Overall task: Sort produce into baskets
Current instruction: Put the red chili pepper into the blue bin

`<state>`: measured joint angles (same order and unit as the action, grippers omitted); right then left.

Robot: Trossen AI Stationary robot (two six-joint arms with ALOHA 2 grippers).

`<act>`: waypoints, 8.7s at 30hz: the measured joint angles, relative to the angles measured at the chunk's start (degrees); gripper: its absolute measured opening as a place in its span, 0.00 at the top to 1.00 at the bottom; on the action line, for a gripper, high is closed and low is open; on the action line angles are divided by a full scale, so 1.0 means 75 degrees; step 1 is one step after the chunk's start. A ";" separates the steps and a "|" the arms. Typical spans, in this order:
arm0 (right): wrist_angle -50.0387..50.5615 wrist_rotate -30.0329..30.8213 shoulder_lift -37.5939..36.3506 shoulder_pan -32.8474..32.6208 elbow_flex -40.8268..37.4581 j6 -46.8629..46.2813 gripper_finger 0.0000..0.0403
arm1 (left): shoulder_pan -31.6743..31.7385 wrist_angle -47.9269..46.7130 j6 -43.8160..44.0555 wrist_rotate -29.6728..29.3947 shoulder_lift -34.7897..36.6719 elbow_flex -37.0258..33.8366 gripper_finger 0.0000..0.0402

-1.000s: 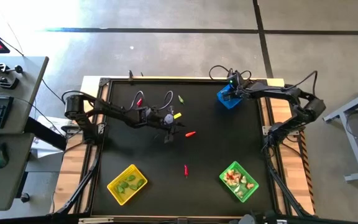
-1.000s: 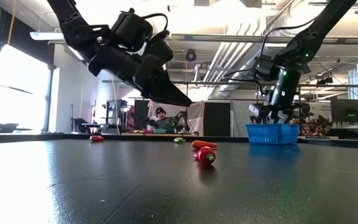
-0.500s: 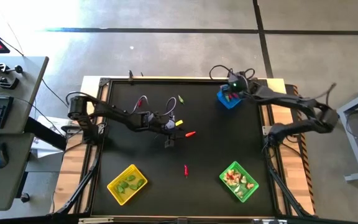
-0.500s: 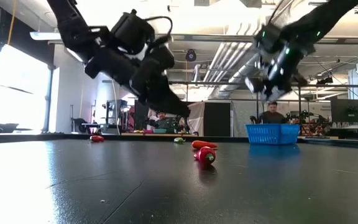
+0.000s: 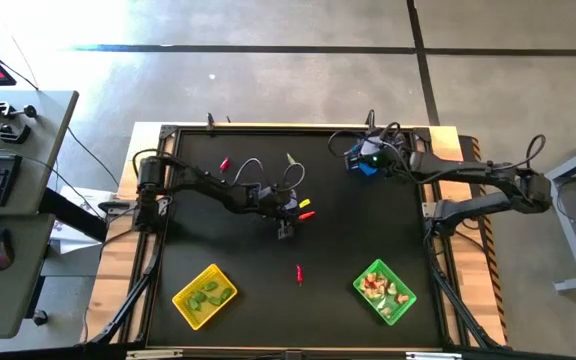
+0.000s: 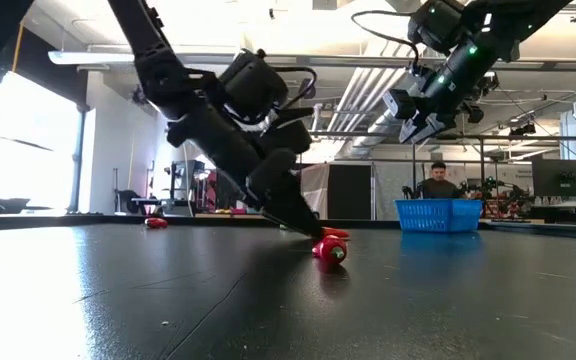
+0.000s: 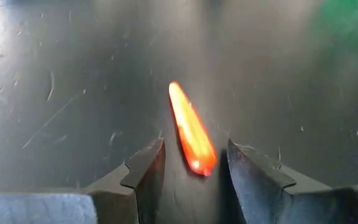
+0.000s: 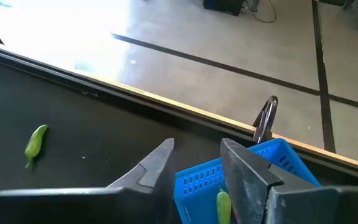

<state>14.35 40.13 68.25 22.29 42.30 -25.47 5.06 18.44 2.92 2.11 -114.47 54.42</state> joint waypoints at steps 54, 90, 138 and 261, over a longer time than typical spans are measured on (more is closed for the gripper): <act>0.1513 0.0432 -0.2955 -0.0829 -0.0003 0.0402 0.69 | 0.1833 -0.2308 0.0322 0.0872 -0.4807 0.9678 1.00; 0.1785 0.0622 -0.2952 -0.0829 -0.0003 0.0829 0.69 | 0.1851 -0.1295 -0.0102 0.0851 -0.4810 0.9606 0.98; -0.0392 -0.0629 -0.5808 -0.0829 -0.3322 0.1853 1.00 | 0.1193 0.3004 -0.0225 0.0634 -0.1534 0.3707 1.00; -0.0097 -0.0573 -0.5794 -0.0829 -0.3325 0.1373 1.00 | 0.1675 -0.2961 0.0923 0.1539 -0.2350 0.6350 0.98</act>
<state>13.62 35.83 24.80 16.08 17.37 -15.18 17.62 -3.77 9.84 13.65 -132.09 102.04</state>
